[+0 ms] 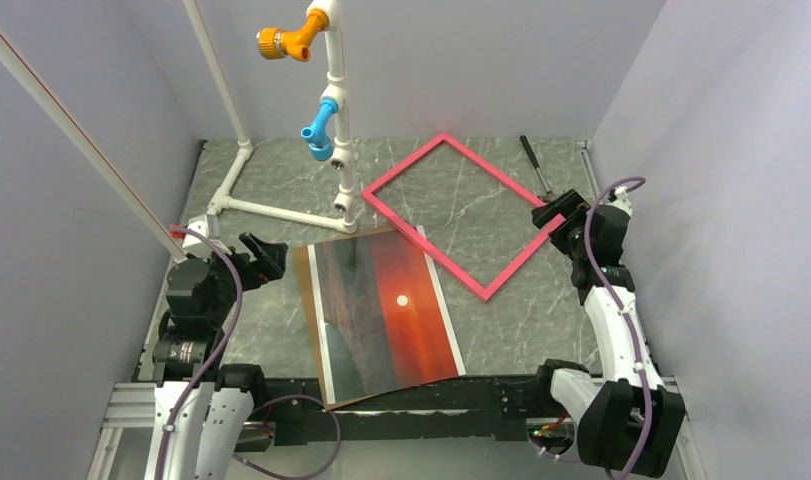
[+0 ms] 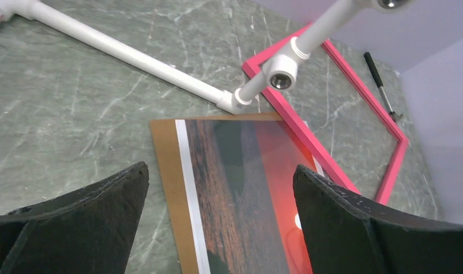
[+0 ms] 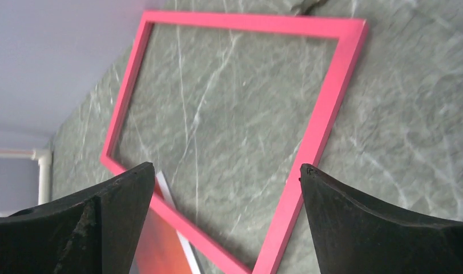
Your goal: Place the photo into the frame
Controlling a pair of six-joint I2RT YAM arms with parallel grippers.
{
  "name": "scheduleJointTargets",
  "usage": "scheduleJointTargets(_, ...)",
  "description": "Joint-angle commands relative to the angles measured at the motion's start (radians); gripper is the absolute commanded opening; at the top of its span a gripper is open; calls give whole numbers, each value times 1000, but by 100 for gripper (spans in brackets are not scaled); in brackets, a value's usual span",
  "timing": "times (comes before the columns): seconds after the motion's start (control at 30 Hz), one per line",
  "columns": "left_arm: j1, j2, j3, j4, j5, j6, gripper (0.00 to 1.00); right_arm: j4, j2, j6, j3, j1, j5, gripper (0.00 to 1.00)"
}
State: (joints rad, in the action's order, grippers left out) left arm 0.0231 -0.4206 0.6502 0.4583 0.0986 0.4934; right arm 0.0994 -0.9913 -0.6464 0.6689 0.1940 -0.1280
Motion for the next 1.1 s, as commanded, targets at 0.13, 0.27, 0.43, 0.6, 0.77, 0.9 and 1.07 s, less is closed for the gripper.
scheduleJointTargets(0.13,-2,-92,56,120,220,-22,99,162,-20,114,17,-84,-136,100)
scheduleJointTargets(0.27,0,-158,90,213,248,-105,99,179,-45,153,5,-258,-14,100)
scheduleJointTargets(0.43,-1,-208,151,249,232,-221,99,243,-194,238,101,-436,44,100)
scheduleJointTargets(0.6,-1,-253,132,188,282,-312,99,273,-285,298,153,-581,156,100)
scheduleJointTargets(0.77,-2,-260,91,134,286,-345,99,281,-349,355,171,-642,156,99)
scheduleJointTargets(0.9,-1,-265,68,100,296,-342,99,290,-412,361,191,-670,187,92)
scheduleJointTargets(1.07,1,-300,84,124,318,-353,99,311,-507,380,236,-680,225,77)
